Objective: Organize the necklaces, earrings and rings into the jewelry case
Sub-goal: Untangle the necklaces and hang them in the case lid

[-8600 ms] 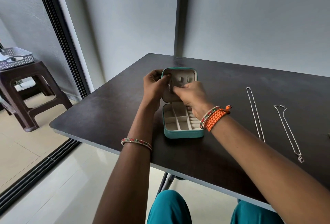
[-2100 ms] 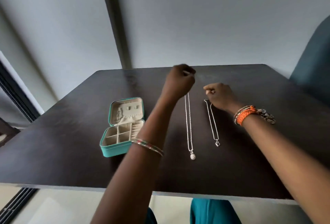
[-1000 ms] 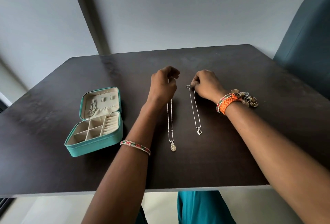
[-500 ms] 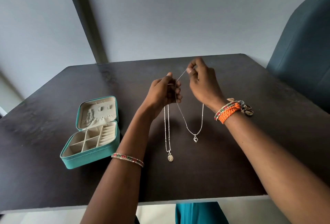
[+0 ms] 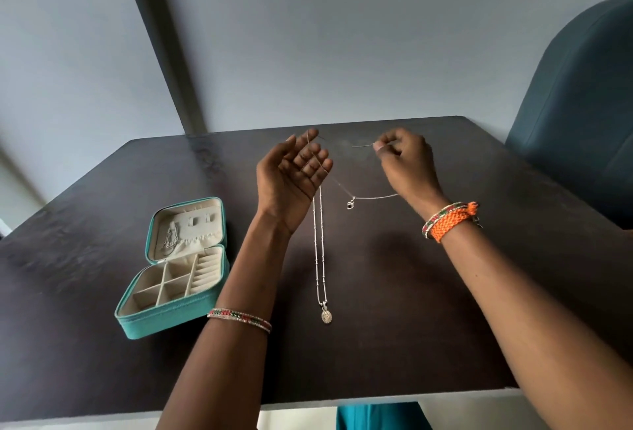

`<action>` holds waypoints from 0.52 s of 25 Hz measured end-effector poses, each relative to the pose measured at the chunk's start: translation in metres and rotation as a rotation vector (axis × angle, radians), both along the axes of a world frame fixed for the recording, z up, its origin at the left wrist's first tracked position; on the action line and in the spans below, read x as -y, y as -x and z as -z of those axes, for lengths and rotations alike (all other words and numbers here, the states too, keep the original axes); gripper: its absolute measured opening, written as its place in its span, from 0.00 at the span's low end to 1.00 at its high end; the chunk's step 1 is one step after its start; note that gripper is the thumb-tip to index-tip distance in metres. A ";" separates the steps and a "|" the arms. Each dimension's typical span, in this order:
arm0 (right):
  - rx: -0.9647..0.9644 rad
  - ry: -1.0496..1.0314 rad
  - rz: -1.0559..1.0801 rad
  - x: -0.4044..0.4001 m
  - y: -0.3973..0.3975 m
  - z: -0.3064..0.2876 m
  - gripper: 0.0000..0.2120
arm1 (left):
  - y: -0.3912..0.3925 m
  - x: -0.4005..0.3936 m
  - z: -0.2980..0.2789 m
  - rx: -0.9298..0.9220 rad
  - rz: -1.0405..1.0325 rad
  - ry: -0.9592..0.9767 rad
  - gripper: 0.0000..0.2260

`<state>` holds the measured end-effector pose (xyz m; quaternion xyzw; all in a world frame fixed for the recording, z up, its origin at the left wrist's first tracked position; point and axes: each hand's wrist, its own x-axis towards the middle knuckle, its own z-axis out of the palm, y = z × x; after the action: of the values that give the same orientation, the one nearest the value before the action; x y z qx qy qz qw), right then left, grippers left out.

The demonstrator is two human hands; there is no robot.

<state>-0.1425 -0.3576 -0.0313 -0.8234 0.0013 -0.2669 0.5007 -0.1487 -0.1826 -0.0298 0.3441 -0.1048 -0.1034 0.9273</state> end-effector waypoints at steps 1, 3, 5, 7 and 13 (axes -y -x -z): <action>-0.064 0.012 -0.151 -0.003 0.003 -0.002 0.06 | -0.001 -0.001 0.000 0.000 -0.019 -0.024 0.13; -0.230 -0.062 -0.468 -0.010 0.012 -0.007 0.08 | -0.001 0.000 0.001 0.007 -0.059 -0.178 0.13; -0.282 -0.110 -0.647 -0.014 0.019 -0.011 0.07 | 0.001 0.005 0.002 0.034 -0.060 -0.403 0.12; -0.225 -0.140 -0.720 -0.013 0.020 -0.013 0.06 | 0.004 0.011 0.004 0.070 -0.030 -0.534 0.11; -0.115 -0.239 -0.542 -0.005 0.012 -0.009 0.07 | 0.003 0.013 0.005 0.150 0.050 -0.660 0.12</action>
<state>-0.1541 -0.3524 -0.0228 -0.7427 -0.1586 -0.0745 0.6463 -0.1517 -0.1954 -0.0353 0.6295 -0.1419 -0.1289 0.7530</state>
